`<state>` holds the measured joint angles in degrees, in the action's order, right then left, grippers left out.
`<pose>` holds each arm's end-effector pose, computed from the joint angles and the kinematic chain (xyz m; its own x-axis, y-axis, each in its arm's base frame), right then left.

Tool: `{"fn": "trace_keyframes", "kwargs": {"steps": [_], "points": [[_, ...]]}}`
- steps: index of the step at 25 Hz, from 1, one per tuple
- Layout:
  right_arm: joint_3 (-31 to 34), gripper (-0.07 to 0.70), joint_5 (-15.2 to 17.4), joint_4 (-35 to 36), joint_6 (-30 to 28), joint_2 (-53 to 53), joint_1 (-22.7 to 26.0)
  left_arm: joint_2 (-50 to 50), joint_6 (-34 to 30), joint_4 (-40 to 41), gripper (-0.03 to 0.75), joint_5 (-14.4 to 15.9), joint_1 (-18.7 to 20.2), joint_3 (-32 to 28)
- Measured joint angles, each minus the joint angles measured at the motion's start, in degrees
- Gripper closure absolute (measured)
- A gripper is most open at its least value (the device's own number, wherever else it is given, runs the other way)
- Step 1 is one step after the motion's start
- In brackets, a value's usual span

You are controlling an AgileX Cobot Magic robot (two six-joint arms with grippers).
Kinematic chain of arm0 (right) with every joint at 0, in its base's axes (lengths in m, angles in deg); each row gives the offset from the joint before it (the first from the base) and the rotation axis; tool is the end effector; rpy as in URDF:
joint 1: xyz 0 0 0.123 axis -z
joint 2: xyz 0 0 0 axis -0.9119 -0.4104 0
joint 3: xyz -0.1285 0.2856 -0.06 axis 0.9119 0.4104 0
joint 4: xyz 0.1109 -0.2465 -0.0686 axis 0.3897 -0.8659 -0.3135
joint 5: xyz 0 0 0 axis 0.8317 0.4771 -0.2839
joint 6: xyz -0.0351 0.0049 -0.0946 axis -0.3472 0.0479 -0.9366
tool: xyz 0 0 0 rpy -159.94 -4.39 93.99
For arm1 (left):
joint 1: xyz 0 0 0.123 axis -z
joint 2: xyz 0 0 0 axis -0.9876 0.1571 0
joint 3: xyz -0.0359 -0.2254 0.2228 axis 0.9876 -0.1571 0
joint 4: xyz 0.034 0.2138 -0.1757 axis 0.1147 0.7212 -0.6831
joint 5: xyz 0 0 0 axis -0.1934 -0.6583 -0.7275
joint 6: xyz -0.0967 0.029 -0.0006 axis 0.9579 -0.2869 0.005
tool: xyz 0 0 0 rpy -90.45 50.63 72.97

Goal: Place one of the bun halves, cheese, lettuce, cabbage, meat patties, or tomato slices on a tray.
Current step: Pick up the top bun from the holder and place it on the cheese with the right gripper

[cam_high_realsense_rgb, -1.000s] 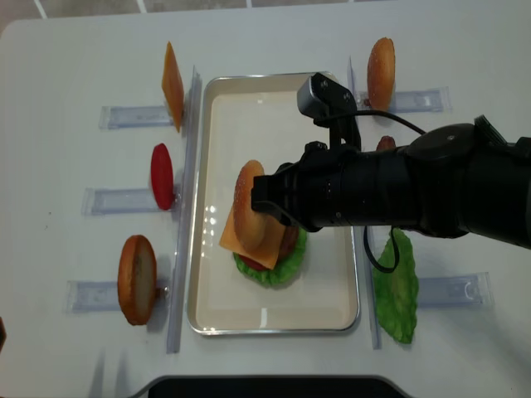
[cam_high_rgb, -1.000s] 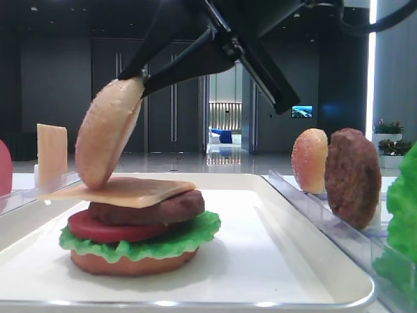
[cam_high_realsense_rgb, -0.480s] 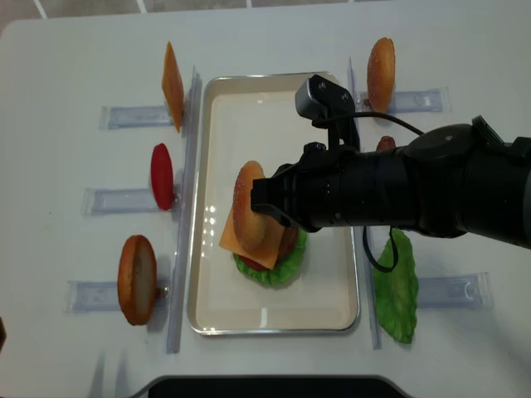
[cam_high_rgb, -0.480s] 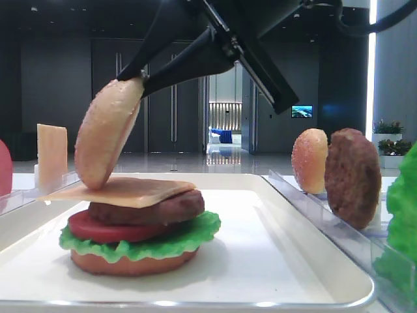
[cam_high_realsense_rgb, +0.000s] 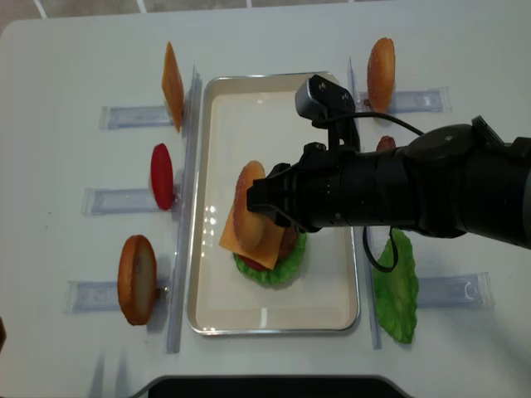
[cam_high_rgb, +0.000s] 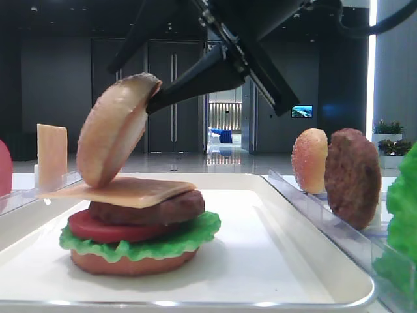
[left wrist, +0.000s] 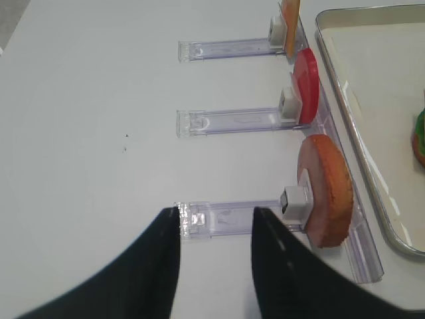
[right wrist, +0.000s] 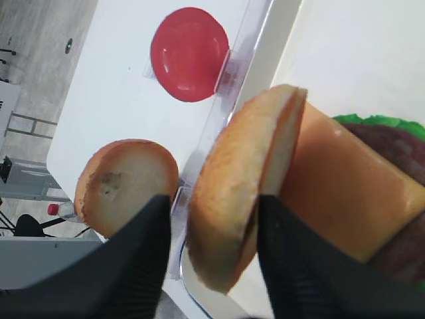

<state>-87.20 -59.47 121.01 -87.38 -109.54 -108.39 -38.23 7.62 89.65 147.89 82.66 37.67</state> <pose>0.2296 0.2652 0.2192 -0.8786 0.0070 -0.4776 -0.3789 0.5986 0.7058 -0.0073 0.0077 0.2724 -0.5122 0.0459 -0.8576 -0.0173 0.9978 0.0638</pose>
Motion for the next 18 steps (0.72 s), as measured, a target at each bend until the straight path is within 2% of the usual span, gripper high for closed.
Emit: {"fn": "trace_keyframes", "kwargs": {"steps": [3, 11, 18], "points": [[0.00, 0.293, -0.76, -0.23, -0.11, -0.12, 0.00, 0.00, -0.31, 0.00, 0.433, 0.00, 0.00, 0.00], [0.00, 0.225, -2.46, -3.10, 0.34, -0.17, 0.00, 0.00, -0.31, 0.00, 0.433, 0.00, 0.00, 0.00], [0.17, 0.185, -4.52, -11.64, 7.47, -0.17, 0.00, 0.00, -0.31, 0.00, 0.433, 0.00, 0.00, 0.00]]}}
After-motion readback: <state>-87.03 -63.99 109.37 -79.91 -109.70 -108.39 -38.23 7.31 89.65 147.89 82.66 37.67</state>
